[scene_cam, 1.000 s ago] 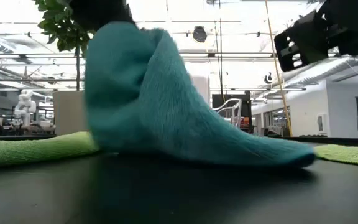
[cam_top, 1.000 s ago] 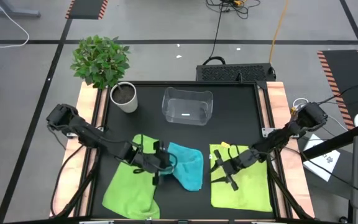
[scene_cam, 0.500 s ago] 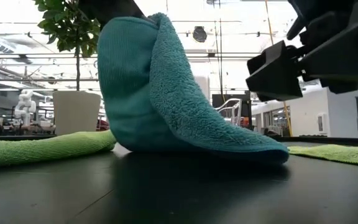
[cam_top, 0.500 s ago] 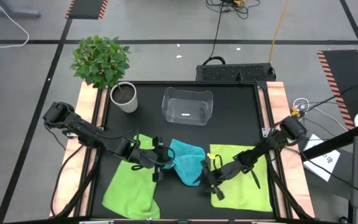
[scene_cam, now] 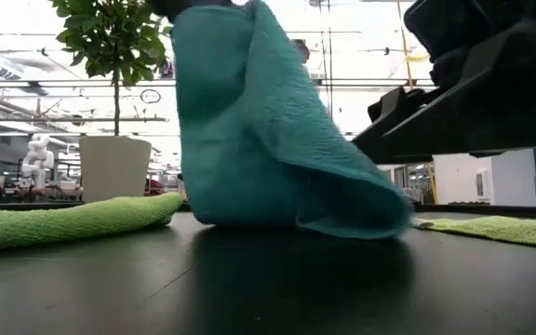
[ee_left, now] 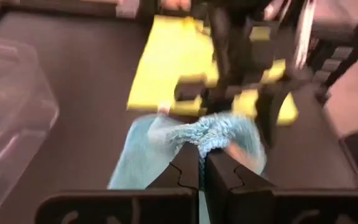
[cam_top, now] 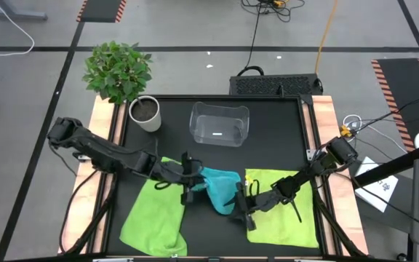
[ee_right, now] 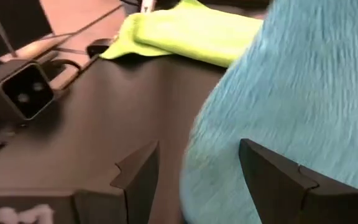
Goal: Fold microfiber towels
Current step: Fold the blue microfiber cloth
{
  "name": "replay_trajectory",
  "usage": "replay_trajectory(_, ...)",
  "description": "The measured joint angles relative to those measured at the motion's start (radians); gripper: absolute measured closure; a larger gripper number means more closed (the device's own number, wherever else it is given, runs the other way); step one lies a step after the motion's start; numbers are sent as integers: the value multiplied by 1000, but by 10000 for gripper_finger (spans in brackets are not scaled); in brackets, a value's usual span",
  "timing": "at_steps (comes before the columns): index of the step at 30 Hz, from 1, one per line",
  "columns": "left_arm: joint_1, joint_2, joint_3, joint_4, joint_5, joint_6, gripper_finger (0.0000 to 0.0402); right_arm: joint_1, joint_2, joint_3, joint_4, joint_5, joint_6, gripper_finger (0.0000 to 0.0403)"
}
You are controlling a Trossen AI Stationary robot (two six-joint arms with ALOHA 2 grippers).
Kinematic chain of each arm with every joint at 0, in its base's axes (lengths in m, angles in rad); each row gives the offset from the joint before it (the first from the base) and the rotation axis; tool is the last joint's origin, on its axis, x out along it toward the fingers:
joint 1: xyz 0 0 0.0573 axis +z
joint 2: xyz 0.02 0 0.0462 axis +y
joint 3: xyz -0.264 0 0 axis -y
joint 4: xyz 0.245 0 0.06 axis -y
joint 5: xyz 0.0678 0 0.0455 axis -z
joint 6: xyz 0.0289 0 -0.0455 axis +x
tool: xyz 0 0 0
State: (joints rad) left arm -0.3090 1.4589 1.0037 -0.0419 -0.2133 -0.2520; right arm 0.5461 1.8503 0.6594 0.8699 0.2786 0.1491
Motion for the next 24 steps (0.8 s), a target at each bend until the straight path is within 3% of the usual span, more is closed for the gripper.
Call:
replay_trajectory(7,26,-40,0,8,14,24,396,-1,0,0,0,114,8,188)
replay_trajectory(24,47,-43,49,70,57,89,397,-8,0,4,141,155,-92,188)
